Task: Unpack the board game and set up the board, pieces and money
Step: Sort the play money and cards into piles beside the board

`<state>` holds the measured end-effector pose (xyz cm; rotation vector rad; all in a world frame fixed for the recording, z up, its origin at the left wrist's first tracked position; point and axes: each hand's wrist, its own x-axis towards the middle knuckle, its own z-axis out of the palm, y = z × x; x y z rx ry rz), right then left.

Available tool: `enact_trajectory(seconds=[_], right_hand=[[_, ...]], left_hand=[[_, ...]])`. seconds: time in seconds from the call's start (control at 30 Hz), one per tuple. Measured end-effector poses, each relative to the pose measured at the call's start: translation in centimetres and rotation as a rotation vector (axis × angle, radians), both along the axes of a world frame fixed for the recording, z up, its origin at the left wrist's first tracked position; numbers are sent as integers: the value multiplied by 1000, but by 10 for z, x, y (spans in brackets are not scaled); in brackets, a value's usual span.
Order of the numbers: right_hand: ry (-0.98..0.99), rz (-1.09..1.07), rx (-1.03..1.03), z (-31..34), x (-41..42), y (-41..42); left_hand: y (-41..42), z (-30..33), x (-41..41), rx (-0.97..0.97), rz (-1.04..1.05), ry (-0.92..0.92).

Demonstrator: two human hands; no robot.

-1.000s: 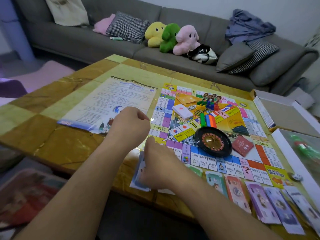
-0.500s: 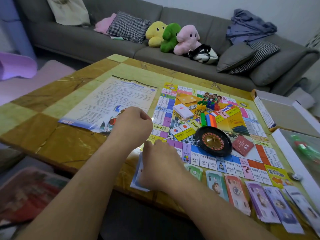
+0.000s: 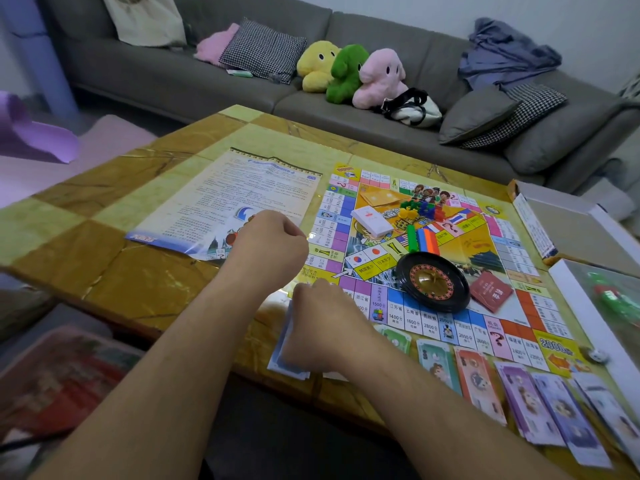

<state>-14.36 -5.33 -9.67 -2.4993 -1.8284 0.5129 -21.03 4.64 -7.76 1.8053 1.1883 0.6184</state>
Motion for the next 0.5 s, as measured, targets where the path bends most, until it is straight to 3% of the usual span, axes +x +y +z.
enact_trajectory(seconds=[0.5], right_hand=[[61,28,17,0,4,1]], left_hand=[[0,0,-7,-11,-7,27]])
